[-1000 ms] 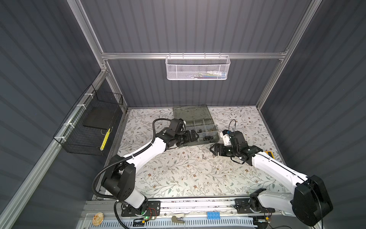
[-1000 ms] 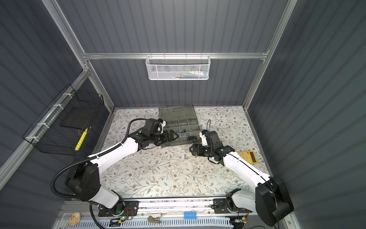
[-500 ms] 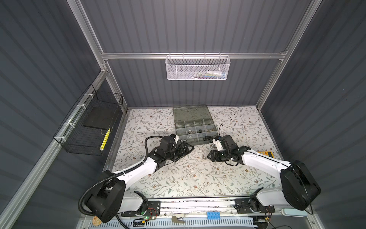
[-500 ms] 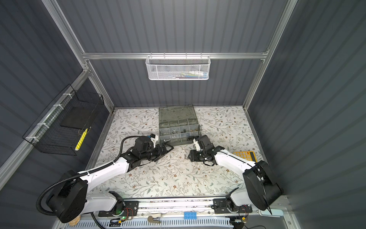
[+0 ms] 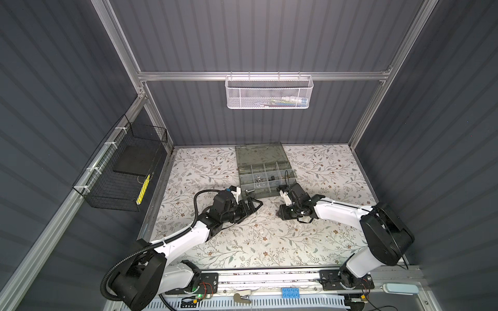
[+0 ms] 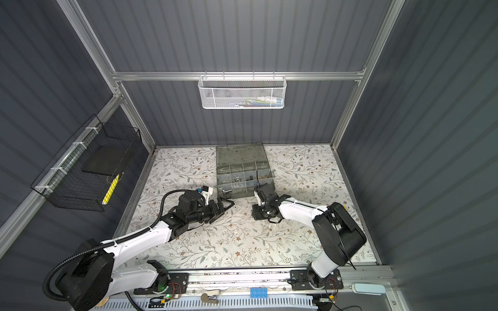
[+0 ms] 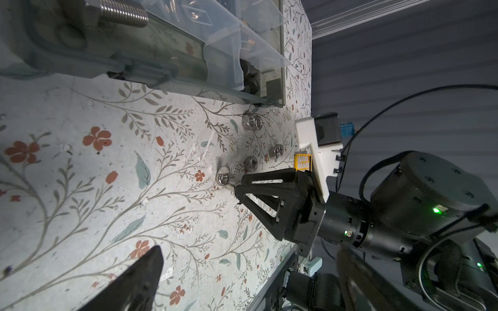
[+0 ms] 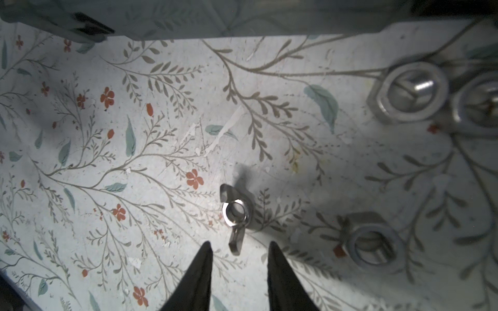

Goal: Sort the screws and nuts into containers
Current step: 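Move the left gripper back over the loose nuts while right lowers over them, then close the right gripper on the loose silver wing nut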

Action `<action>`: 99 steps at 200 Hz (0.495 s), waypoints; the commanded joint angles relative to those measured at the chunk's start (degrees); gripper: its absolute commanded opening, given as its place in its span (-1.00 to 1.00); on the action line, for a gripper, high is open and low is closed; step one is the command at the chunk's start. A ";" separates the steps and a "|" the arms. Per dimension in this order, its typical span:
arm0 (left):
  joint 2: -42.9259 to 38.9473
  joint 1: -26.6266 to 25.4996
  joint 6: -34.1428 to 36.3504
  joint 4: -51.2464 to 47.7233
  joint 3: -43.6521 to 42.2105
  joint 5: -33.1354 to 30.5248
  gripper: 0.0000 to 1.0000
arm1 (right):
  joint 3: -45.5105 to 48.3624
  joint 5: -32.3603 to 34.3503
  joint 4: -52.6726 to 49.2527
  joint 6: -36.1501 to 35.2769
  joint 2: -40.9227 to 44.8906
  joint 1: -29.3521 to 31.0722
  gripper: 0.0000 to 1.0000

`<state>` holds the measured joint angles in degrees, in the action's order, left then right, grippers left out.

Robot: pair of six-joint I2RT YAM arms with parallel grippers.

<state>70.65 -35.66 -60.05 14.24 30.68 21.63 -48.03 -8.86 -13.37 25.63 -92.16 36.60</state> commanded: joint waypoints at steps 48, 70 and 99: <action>-0.37 -0.02 1.26 -1.21 0.41 0.64 1.00 | -3.17 1.97 -1.78 -1.19 -3.15 1.66 -0.46; -0.43 -0.02 1.30 -1.41 0.29 0.61 0.99 | -3.37 2.27 -1.80 -1.27 -3.85 1.98 -0.51; -0.43 -0.02 1.35 -1.56 0.70 0.61 0.99 | -3.42 2.45 -1.92 -1.19 -4.60 2.16 -0.56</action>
<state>70.67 -35.66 -60.03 14.15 30.68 21.71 -50.33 -7.38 -13.82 24.99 -95.39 38.48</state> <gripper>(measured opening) 0.997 0.230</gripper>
